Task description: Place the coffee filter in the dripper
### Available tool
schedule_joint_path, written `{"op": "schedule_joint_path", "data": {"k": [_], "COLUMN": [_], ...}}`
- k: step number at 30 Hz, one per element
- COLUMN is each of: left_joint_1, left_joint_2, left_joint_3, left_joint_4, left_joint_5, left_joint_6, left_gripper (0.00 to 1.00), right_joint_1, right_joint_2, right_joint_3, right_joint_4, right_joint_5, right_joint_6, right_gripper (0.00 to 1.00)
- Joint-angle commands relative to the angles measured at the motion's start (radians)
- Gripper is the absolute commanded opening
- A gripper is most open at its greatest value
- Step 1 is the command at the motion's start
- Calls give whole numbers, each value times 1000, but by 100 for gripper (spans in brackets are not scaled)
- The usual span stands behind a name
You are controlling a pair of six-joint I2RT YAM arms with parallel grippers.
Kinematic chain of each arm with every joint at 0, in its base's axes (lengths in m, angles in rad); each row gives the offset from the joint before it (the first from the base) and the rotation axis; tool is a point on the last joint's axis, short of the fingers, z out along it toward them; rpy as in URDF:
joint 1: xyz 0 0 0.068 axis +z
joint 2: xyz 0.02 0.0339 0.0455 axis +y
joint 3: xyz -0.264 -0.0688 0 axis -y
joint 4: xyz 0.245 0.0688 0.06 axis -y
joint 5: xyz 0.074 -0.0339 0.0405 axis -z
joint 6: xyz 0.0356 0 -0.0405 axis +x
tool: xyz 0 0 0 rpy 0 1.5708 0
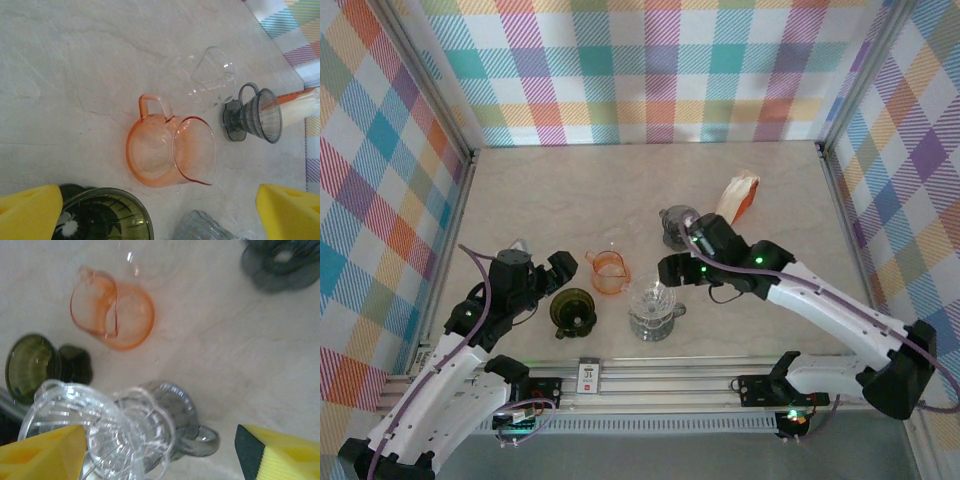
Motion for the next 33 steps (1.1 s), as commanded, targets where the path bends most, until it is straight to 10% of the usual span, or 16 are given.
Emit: {"op": "schedule_joint_path", "data": {"k": [1,12,33], "left_joint_1": [-14,-14,-14], "left_joint_2": [-11,-8,5], "left_joint_3": [42,31,17], "left_joint_4": [-14,-16,33], "left_joint_5": [-34,-14,0], "left_joint_6": [-3,31,66], "left_gripper": [96,100,100], "right_joint_1": [-107,-523,-611], "right_joint_2": [-20,311,851], "right_joint_3": [-19,97,532], "right_joint_4": [61,212,170], "right_joint_5": [106,145,202], "right_joint_6": [22,57,58], "right_gripper": [80,97,99]}}
